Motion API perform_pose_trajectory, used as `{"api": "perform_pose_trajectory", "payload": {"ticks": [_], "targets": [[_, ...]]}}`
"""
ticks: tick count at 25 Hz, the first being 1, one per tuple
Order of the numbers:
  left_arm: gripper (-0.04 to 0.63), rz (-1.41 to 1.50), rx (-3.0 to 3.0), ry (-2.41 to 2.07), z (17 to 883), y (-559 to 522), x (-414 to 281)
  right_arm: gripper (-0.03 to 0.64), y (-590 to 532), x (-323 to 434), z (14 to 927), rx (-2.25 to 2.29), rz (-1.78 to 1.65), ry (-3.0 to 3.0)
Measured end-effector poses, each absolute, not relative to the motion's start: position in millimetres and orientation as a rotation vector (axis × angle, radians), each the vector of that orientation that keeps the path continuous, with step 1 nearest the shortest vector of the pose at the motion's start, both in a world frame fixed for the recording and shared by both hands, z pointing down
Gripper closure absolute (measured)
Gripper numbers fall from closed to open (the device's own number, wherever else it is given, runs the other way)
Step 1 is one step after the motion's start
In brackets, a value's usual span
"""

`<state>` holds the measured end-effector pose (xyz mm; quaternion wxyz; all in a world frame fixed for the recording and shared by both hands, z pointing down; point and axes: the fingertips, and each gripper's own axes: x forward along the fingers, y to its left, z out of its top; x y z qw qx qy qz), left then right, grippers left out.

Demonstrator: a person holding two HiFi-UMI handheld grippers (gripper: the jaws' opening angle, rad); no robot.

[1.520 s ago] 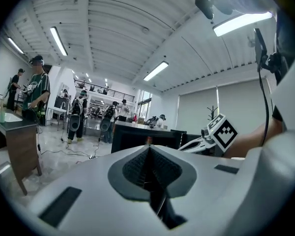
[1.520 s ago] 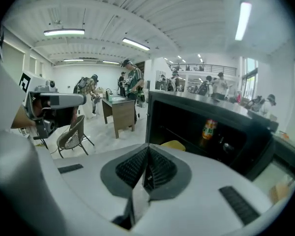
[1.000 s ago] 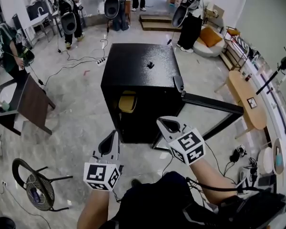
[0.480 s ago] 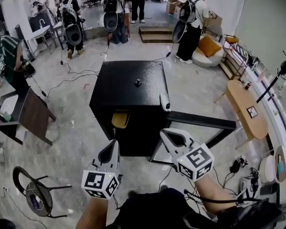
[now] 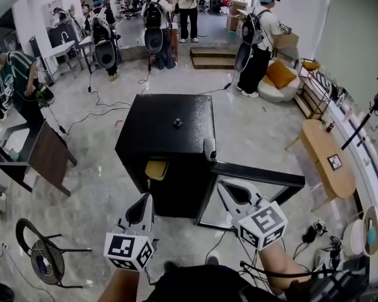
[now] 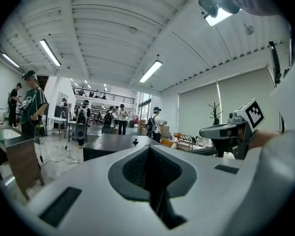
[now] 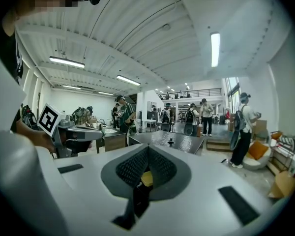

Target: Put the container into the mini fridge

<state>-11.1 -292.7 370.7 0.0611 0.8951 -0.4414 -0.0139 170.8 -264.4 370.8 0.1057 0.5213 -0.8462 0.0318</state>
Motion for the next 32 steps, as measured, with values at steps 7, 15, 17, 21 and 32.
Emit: {"api": "perform_pose_trajectory", "payload": {"ticks": [7,15,17,21,32], "targets": [[0.589,-0.053,2.696,-1.386,363,-280,-3,0.601,-254,194,365,1.576,0.099,-2.503],[0.589,-0.084,2.687,-1.435,358,-271,-5,0.601,-249,207,368,1.622,0.086,-2.48],[0.589,-0.087,2.692,-1.434,358,-269,-3,0.601,-249,210,369,1.626,0.088,-2.475],[0.589,-0.098,2.697,-1.438,357,-267,-1,0.601,-246,208,372,1.612,0.095,-2.481],[0.589,-0.125,2.695,-1.426,355,-270,-1,0.601,-252,208,369,1.639,0.083,-2.466]]}}
